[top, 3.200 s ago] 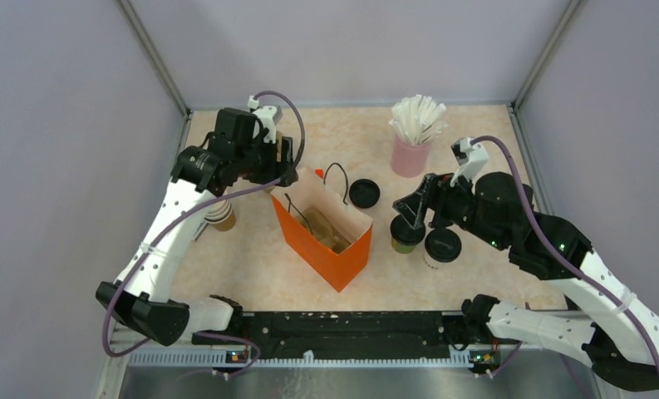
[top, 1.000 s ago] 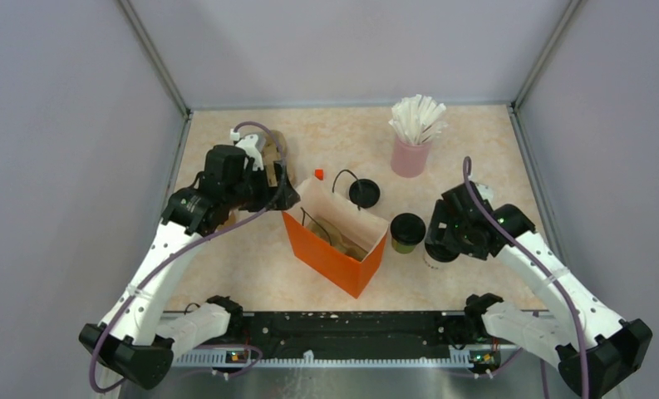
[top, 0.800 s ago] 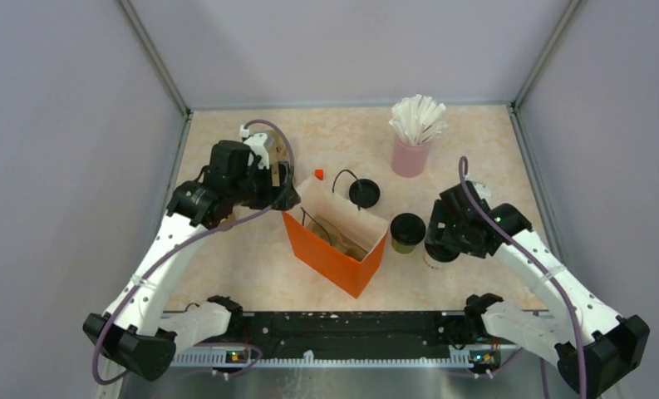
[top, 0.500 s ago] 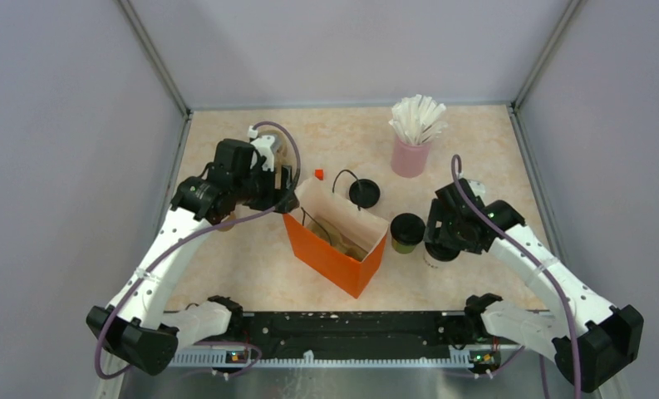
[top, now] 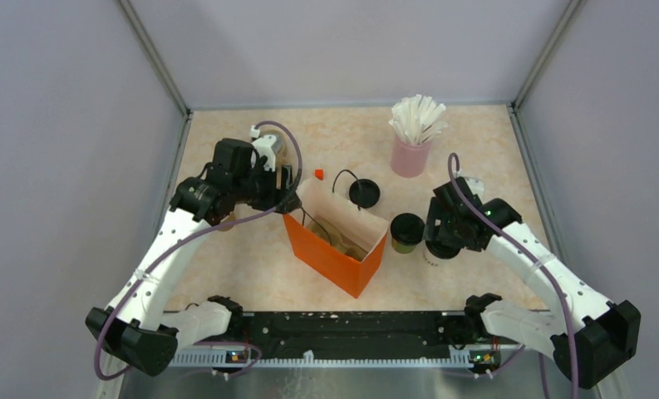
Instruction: Pack the takeout coffee
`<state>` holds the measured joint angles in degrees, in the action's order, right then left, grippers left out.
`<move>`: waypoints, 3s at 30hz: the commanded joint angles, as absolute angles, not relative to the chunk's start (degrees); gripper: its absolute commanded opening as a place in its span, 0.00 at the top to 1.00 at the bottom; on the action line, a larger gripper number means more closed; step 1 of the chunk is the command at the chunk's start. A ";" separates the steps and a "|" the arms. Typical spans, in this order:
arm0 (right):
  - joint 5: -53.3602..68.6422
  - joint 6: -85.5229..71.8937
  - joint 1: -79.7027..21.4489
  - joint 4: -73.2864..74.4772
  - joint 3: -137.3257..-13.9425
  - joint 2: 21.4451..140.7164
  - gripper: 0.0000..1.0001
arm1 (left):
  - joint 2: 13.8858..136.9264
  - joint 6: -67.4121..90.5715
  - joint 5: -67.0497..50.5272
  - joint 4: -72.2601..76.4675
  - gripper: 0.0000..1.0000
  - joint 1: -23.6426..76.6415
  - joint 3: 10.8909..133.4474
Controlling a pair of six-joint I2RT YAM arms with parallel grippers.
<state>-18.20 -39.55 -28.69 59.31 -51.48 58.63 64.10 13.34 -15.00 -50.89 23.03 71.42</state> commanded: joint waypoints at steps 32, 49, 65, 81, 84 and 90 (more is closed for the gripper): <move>-6.24 -20.29 -28.27 70.07 -100.51 61.53 0.40 | 66.88 11.01 -26.94 -49.09 0.52 23.03 78.14; 23.22 -22.09 -36.40 48.15 -101.92 61.10 0.44 | 58.66 23.92 -24.12 -37.23 0.98 22.98 69.78; 9.57 -20.96 -55.31 42.62 -101.19 65.19 0.44 | 60.65 33.46 -12.23 -40.55 1.00 22.85 74.63; 0.41 -12.79 -57.62 53.69 -103.15 70.22 0.46 | 57.26 36.70 -19.64 -37.41 0.92 22.85 68.93; -3.30 -10.22 -59.08 54.31 -100.25 69.39 0.46 | 56.56 36.56 -20.23 -40.86 0.81 22.86 70.01; -6.72 -4.97 -61.13 53.96 -96.36 69.70 0.46 | 56.78 32.31 -19.39 -48.20 0.53 22.85 74.25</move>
<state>-2.48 -9.98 -59.22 54.30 -97.36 70.04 57.14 35.48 -18.57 -44.01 22.96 69.38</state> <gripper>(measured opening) 0.740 0.398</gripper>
